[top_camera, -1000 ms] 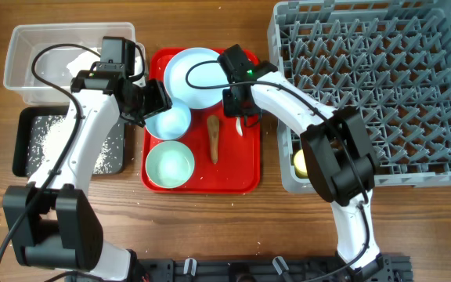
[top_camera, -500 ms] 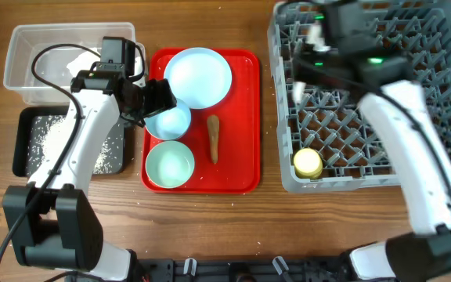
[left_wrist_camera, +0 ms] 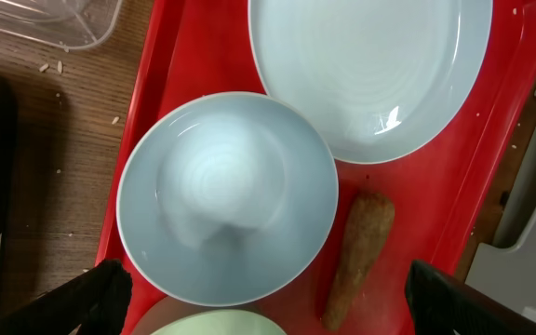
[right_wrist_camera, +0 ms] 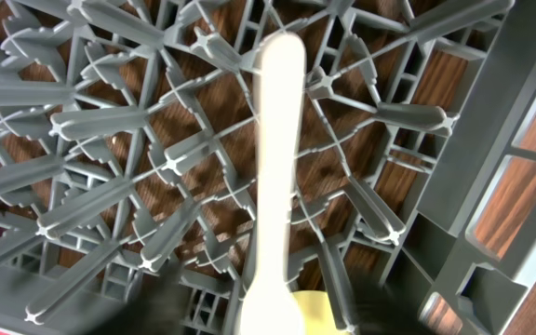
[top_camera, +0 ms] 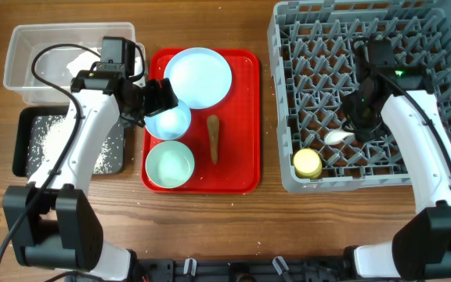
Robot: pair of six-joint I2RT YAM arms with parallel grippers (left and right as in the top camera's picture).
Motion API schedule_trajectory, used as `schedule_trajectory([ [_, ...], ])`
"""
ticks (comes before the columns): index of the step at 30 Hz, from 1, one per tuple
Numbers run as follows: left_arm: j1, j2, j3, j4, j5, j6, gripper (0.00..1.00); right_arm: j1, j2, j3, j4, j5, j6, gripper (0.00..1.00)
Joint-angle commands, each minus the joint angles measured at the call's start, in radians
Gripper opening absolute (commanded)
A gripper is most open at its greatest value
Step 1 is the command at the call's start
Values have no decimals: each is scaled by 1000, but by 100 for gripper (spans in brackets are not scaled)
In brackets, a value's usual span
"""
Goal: Sort waste into correct bins and load items into the dishwasher rack
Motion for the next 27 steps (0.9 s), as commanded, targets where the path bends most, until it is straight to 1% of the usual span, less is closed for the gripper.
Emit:
schedule_trajectory([
  [1, -3, -18, 14, 1, -10, 9, 96, -3, 8, -2, 1, 21, 11, 84],
  [3, -3, -18, 14, 8, -9, 9, 95, -3, 5, 0, 21, 6, -57, 84],
  [4, -3, -18, 14, 15, -9, 9, 98, -3, 1, 6, 50, -29, -159, 84],
  [5, -3, -19, 14, 22, -9, 9, 100, -2, -8, 10, 71, -53, -219, 86],
  [6, -3, -20, 16, 25, -9, 9, 100, -2, -17, 13, 92, -79, -277, 82],
  [7, -3, -23, 24, 26, -9, 9, 100, -2, -35, 13, 143, -146, -394, 72],
  [9, -3, -35, 52, 25, -10, 10, 100, 1, -75, 13, 246, -327, -574, 71],
  [11, -2, -63, 84, 22, -10, 10, 100, 32, -117, 13, 353, -471, -719, 72],
  [12, 0, -89, 100, 23, -13, 10, 100, 74, -143, 13, 401, -485, -740, 75],
  [15, 25, -146, 108, 23, -26, 10, 100, 190, -152, 13, 476, -464, -754, 75],
  [19, 142, -223, 108, 6, -33, 13, 100, 396, -63, 13, 594, -388, -755, 74],
  [20, 166, -232, 108, 5, -28, 45, 100, 425, -40, 13, 618, -379, -757, 74],
  [22, 214, -240, 108, -21, -29, 201, 100, 488, 34, 13, 709, -365, -781, 74],
  [24, 242, -240, 108, -53, -30, 298, 100, 519, 95, 17, 778, -366, -780, 70],
  [26, 264, -240, 108, -74, -34, 347, 100, 540, 169, 53, 785, -370, -781, 68],
  [27, 272, -240, 108, -77, -36, 350, 100, 550, 210, 77, 781, -382, -792, 68],
])
